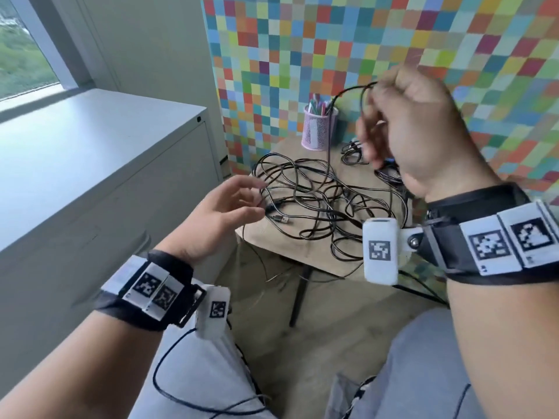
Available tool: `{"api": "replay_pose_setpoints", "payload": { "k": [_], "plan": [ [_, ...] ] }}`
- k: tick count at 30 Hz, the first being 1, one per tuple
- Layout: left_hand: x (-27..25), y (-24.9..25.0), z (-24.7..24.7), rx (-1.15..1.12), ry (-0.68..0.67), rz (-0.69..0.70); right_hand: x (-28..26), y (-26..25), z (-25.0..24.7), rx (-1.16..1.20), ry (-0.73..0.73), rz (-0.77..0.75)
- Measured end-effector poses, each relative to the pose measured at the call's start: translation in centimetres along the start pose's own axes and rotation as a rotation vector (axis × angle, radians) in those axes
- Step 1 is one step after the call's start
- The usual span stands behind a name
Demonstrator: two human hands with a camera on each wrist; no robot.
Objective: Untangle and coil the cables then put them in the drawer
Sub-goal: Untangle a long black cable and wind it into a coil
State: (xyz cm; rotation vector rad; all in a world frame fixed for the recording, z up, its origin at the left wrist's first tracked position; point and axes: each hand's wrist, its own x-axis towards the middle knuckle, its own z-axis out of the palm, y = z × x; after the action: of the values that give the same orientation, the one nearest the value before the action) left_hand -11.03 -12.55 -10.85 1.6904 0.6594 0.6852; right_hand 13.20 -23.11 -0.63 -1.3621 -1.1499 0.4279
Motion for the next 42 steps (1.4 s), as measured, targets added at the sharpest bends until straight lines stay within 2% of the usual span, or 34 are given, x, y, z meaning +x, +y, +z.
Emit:
{"api": "replay_pose_setpoints", "payload": {
  "k": [3,9,12,16,18,20,24,28,30,33,35,37,39,42],
  "plan": [
    [0.4,3.1,1.2,-0.03,-0.048,0.053,-0.6,-0.1,1.7,-0.146,-0.116,0.01],
    [1.9,6.6,4.9,-0.064,-0.078,0.24,-1.0,0.3,2.3,-0.117,-0.224,-0.104],
    [2.3,5.9,5.5,0.016,0.014,0.252,-0.6,0.1,0.5,0.078,-0.062,-0.081],
    [1.9,2.6,4.0,0.133,-0.044,0.077,0.3,-0.3,-3.6,0.205,0.227,-0.064],
    [1.5,0.7,3.1,0.34,-0.033,0.022,0.4,-0.1,-4.9,0.173,0.255,-0.08],
    [1.2,-0.5,2.5,0.475,0.028,-0.017,0.2,0.6,-4.3,0.134,0.154,-0.043],
    [1.3,0.8,3.5,0.419,0.065,0.046,-0.7,2.6,0.7,0.313,-0.147,0.116],
    [1.8,2.6,5.0,0.387,0.043,0.115,-1.7,3.8,5.4,0.387,-0.297,0.111],
    [2.2,2.4,5.3,0.28,0.056,0.1,-1.9,4.0,6.5,0.25,-0.268,0.087],
    [2.3,1.9,5.2,0.158,0.101,0.067,-1.6,4.3,6.8,-0.214,-0.178,-0.054],
    [2.3,1.8,4.7,0.234,0.163,0.124,-1.5,4.3,6.8,-0.467,-0.163,-0.132],
    [2.3,2.1,4.3,0.381,0.191,0.203,-1.4,4.7,6.9,-0.562,-0.174,-0.119],
    [2.2,2.5,3.9,0.461,0.151,0.243,-1.3,5.0,7.1,-0.429,-0.164,-0.048],
    [1.9,2.2,3.3,0.331,0.013,0.193,-0.3,4.4,6.1,0.147,-0.029,0.153]
  ]
}}
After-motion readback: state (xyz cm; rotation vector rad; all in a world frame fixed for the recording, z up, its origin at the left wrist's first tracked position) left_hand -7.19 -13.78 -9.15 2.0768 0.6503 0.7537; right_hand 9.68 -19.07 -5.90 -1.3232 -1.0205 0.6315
